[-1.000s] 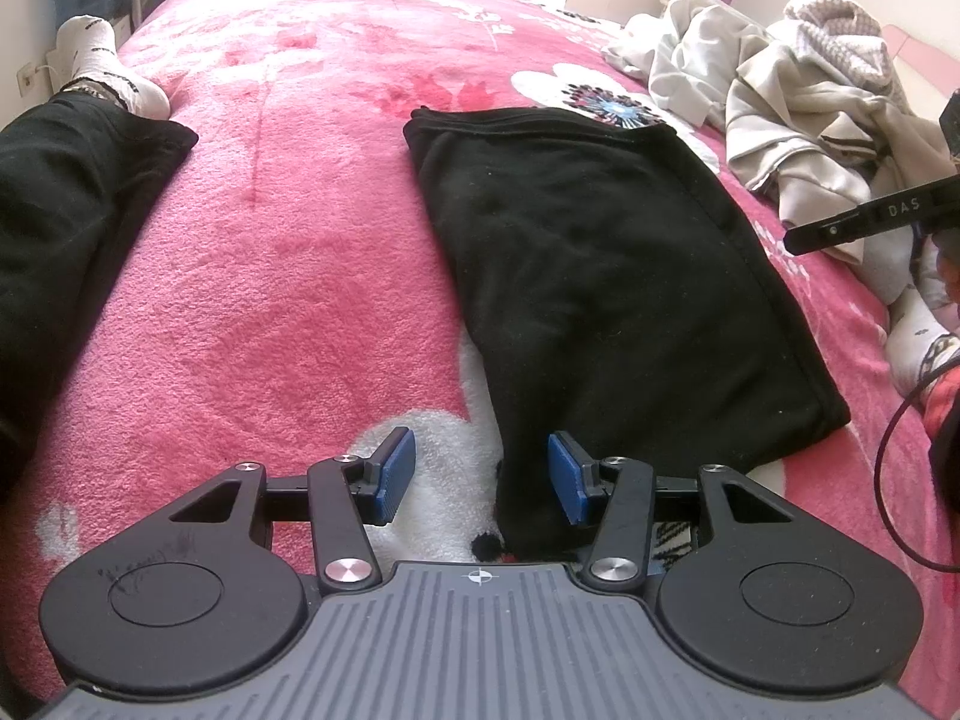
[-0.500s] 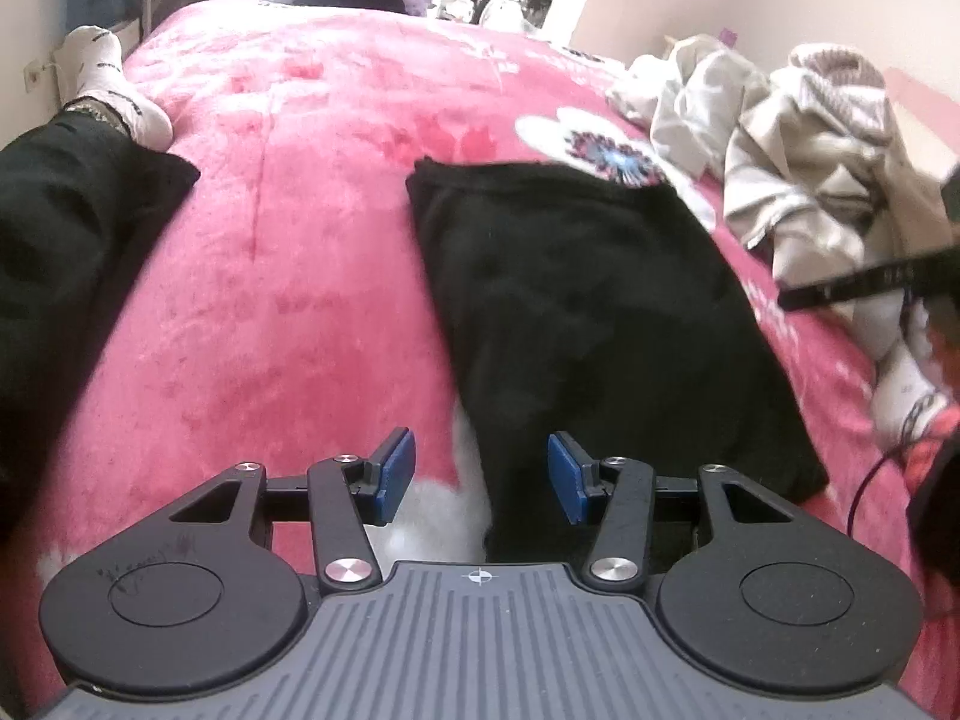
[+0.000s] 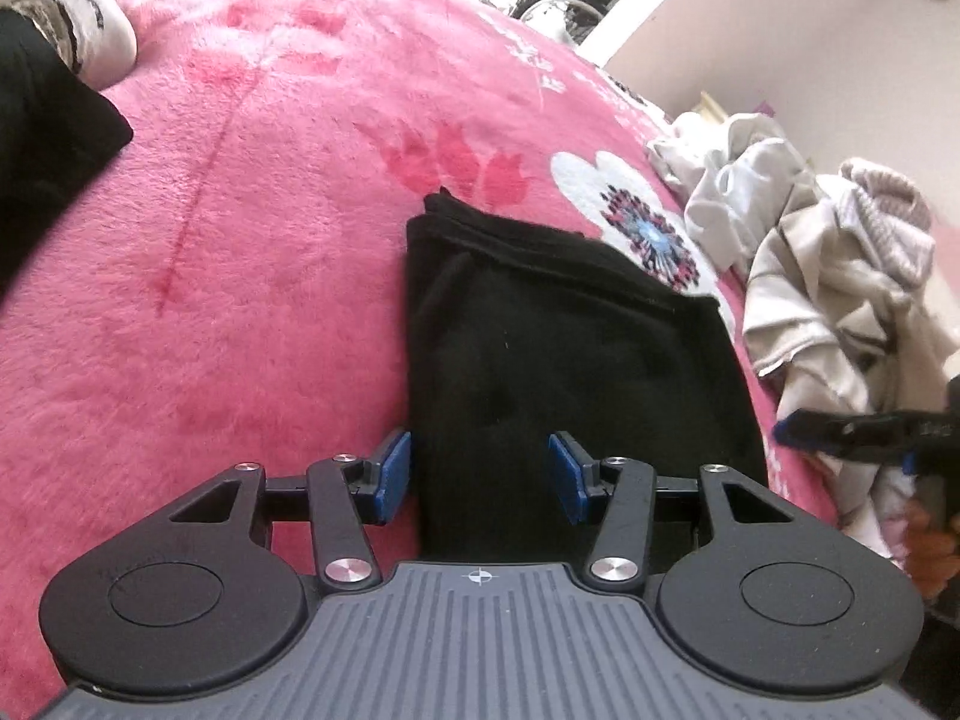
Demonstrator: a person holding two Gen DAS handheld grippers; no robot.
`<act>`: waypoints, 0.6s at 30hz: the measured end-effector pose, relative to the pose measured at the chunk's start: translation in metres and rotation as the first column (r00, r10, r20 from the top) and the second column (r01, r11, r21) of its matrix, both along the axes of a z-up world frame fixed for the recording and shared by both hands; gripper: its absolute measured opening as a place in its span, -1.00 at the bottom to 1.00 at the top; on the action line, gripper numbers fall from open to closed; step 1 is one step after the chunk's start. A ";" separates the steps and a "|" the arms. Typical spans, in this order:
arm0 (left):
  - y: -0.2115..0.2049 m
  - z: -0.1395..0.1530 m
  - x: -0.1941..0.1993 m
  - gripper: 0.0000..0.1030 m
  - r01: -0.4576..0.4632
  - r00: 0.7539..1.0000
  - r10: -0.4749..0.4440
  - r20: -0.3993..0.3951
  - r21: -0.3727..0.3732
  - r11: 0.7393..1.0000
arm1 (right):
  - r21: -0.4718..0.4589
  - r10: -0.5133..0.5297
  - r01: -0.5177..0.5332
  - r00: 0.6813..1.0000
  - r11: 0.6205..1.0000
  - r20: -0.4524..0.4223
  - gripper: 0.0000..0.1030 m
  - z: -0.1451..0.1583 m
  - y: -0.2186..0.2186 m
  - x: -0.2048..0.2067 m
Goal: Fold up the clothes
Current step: 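Grasp the black shirt end with both grippers side by side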
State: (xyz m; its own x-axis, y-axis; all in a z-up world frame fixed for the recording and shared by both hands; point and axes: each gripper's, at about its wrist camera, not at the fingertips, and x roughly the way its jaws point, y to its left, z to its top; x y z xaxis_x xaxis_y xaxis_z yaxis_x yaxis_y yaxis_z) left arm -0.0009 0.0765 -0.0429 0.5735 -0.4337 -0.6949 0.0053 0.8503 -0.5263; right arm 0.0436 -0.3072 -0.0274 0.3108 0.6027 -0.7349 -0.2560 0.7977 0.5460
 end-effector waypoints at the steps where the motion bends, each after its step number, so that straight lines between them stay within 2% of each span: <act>1: 0.002 -0.001 0.003 -0.03 -0.003 1.000 0.003 0.002 -0.020 1.000 | 0.003 -0.007 0.007 1.000 1.000 -0.016 -0.22 -0.005 0.000 0.004; 7: 0.011 -0.008 0.033 -0.02 -0.017 1.000 0.018 0.013 -0.107 0.994 | 0.033 -0.055 0.058 0.994 0.998 -0.097 -0.19 -0.032 0.000 0.028; 13: 0.014 -0.013 0.063 -0.02 0.002 0.999 0.003 0.038 -0.136 0.991 | 0.097 -0.095 0.106 0.989 0.990 -0.111 -0.21 -0.048 0.002 0.053; 18: 0.017 -0.021 0.079 -0.02 -0.024 0.999 0.032 0.039 -0.192 0.981 | 0.144 -0.131 0.147 0.985 0.979 -0.113 -0.20 -0.056 0.006 0.067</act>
